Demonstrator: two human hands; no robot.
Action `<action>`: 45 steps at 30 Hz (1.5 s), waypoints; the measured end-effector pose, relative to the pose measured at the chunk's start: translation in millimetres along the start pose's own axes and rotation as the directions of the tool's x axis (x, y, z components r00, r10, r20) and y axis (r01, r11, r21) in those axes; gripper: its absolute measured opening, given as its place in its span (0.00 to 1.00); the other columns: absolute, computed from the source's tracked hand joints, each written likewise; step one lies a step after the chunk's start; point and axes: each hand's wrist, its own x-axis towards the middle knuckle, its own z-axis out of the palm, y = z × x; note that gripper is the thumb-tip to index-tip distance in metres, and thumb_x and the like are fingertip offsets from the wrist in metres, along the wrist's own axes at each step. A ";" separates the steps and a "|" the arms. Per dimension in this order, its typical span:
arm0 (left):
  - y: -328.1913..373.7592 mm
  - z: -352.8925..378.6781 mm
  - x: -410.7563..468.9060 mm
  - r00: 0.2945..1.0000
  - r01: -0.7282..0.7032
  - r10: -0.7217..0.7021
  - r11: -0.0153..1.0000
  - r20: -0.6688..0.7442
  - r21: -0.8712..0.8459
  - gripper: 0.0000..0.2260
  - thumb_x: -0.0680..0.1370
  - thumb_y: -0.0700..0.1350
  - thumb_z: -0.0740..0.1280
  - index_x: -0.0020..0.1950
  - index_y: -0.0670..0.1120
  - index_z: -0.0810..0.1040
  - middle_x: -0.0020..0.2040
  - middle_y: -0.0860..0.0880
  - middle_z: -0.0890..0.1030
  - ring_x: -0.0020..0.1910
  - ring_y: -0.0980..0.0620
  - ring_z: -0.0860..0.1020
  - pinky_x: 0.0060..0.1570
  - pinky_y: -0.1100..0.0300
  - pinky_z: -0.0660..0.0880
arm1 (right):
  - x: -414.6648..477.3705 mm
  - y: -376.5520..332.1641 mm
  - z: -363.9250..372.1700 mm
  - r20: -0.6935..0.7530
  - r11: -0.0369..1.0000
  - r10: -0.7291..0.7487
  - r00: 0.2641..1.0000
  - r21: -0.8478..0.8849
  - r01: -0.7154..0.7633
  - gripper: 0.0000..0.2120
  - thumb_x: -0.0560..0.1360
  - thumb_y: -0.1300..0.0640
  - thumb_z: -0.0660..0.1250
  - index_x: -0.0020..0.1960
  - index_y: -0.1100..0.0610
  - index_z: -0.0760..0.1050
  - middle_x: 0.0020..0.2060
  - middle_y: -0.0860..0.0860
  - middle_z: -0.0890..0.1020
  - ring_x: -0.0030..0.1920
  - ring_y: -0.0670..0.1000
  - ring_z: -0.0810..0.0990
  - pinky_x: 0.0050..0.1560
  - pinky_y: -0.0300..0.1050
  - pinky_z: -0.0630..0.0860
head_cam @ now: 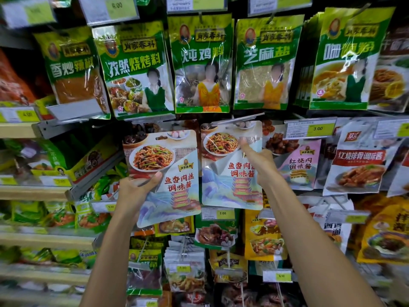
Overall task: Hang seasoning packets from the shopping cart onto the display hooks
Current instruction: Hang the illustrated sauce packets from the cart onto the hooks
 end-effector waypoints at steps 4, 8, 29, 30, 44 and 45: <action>-3.6 -2.8 -1.4 1.000 0.028 -0.028 1.000 -0.003 -0.011 0.17 0.64 0.49 0.75 0.37 0.34 0.80 0.37 0.42 0.81 0.39 0.48 0.78 0.45 0.49 0.76 | 0.7 7.8 2.1 -0.024 0.999 0.031 0.999 0.016 -0.030 0.47 0.69 0.35 0.70 0.75 0.61 0.55 0.73 0.59 0.65 0.71 0.60 0.64 0.68 0.58 0.65; -3.1 -2.8 -0.3 0.999 0.049 -0.049 0.999 -0.002 -0.008 0.18 0.63 0.51 0.75 0.36 0.35 0.80 0.38 0.41 0.81 0.40 0.47 0.78 0.46 0.46 0.75 | 2.2 7.8 1.2 -0.049 0.997 0.044 0.998 0.068 -0.041 0.48 0.68 0.35 0.70 0.75 0.62 0.56 0.72 0.58 0.66 0.70 0.60 0.66 0.66 0.57 0.66; -4.0 14.2 10.7 0.996 0.031 -0.028 0.999 0.084 -0.035 0.26 0.66 0.48 0.75 0.37 0.24 0.72 0.38 0.39 0.78 0.38 0.48 0.78 0.42 0.49 0.75 | 11.2 3.3 11.6 -0.166 1.000 -0.014 0.986 0.015 0.017 0.37 0.71 0.37 0.68 0.62 0.68 0.71 0.36 0.49 0.73 0.36 0.49 0.72 0.39 0.46 0.70; -4.7 18.0 10.8 0.994 0.049 -0.043 0.998 0.102 -0.048 0.26 0.66 0.49 0.75 0.38 0.24 0.73 0.39 0.38 0.78 0.40 0.46 0.77 0.44 0.46 0.75 | 10.8 5.4 9.8 -0.146 0.999 -0.031 0.989 0.021 0.035 0.38 0.71 0.36 0.68 0.64 0.69 0.69 0.42 0.52 0.76 0.42 0.53 0.76 0.46 0.50 0.72; -7.7 126.3 8.9 0.931 0.167 -0.144 0.985 0.335 -0.041 0.18 0.65 0.55 0.74 0.39 0.40 0.78 0.40 0.44 0.80 0.40 0.52 0.78 0.45 0.56 0.73 | -38.2 -8.6 -91.9 -0.212 0.380 -0.920 0.329 -0.683 0.624 0.12 0.77 0.62 0.61 0.58 0.62 0.76 0.53 0.57 0.80 0.56 0.55 0.75 0.58 0.45 0.70; -7.6 132.0 11.3 0.934 0.166 -0.142 0.985 0.327 -0.047 0.19 0.65 0.56 0.73 0.40 0.41 0.78 0.41 0.45 0.81 0.41 0.52 0.78 0.46 0.56 0.73 | -32.6 -12.8 -97.7 -0.169 0.343 -0.929 0.328 -0.724 0.598 0.14 0.78 0.62 0.61 0.62 0.62 0.74 0.58 0.58 0.78 0.61 0.56 0.74 0.63 0.49 0.69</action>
